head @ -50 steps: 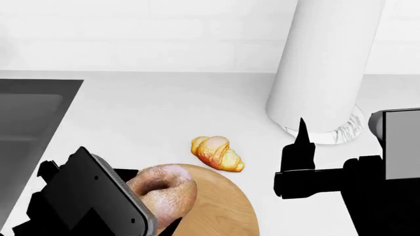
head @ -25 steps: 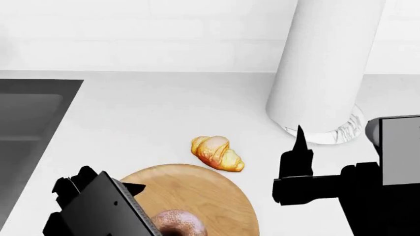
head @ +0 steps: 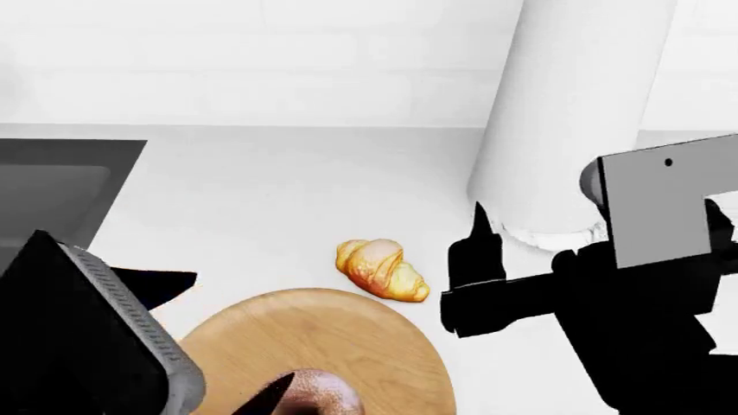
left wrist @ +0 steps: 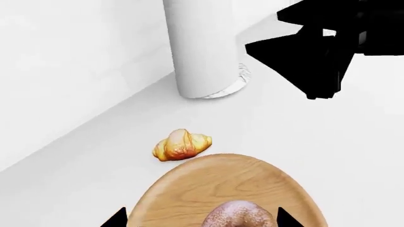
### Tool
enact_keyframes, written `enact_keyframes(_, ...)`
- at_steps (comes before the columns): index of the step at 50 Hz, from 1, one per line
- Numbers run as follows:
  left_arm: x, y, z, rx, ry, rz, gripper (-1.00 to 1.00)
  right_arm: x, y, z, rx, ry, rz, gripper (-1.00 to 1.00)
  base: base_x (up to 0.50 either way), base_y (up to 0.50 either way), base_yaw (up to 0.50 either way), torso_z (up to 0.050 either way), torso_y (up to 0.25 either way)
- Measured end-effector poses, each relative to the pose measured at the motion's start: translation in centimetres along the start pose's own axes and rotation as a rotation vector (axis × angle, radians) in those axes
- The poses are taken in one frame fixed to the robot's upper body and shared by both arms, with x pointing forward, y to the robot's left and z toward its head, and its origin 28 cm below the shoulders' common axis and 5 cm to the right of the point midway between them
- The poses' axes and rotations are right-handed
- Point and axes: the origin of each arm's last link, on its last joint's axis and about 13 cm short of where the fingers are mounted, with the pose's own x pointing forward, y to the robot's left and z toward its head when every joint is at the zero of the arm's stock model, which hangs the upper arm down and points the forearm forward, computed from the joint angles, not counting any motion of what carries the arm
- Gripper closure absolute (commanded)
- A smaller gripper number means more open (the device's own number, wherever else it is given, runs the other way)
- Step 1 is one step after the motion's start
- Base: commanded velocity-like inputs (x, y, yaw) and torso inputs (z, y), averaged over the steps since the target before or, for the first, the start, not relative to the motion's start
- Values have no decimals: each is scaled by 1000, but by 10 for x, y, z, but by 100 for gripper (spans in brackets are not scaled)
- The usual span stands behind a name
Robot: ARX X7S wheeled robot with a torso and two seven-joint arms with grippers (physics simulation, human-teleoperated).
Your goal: Place the pastries on the plates.
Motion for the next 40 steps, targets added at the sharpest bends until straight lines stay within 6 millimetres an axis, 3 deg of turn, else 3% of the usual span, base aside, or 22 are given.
enact_keyframes(9,-10,24,5,-112,-43,118,-100,25,2,13,-35,77,99,-100,0,0,0,0,0)
enact_keyframes(17,-12,49,8,-205,-94,293,-100,60,5,22,-23,177,197,-100,0,0,0,0,0)
enact_keyframes(29,-16,70,8,-327,-145,445,-100,113,9,15,42,368,326,-100,0,0,0,0,0)
enact_keyframes(40,-18,80,4,-387,-163,509,-100,146,12,10,65,456,366,-100,0,0,0,0,0)
